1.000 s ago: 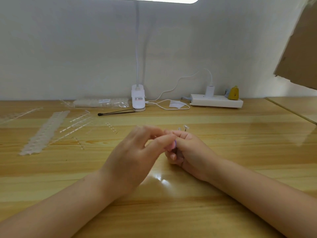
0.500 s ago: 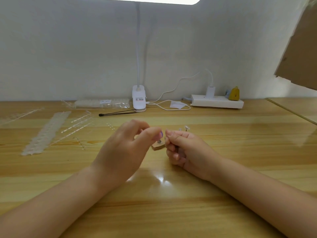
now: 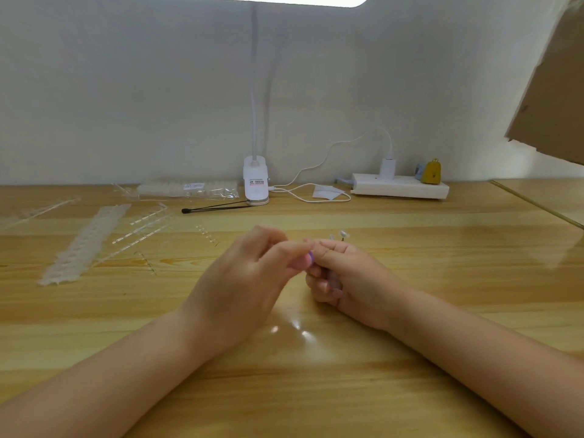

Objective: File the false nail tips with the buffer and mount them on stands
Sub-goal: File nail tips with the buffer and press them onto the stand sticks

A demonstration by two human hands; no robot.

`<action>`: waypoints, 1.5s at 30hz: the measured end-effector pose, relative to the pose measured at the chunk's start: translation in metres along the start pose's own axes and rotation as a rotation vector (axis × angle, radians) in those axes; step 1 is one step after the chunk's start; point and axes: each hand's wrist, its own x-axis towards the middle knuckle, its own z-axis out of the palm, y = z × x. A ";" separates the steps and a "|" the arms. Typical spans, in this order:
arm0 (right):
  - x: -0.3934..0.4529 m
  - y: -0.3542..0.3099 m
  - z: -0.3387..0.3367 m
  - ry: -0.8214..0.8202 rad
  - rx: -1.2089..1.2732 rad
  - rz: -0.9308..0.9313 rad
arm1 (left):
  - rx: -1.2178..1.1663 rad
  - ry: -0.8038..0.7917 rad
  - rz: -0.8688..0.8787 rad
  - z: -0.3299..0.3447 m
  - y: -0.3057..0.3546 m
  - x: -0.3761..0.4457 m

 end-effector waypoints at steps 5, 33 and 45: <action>0.002 0.000 0.000 0.058 0.061 -0.025 | 0.108 -0.048 -0.199 -0.005 -0.013 -0.004; 0.004 0.001 0.000 0.336 -0.474 -0.180 | -0.132 0.064 -0.424 0.007 0.000 -0.006; 0.010 0.007 -0.016 0.541 -1.504 -0.308 | -0.025 -0.017 -0.540 0.013 -0.012 -0.009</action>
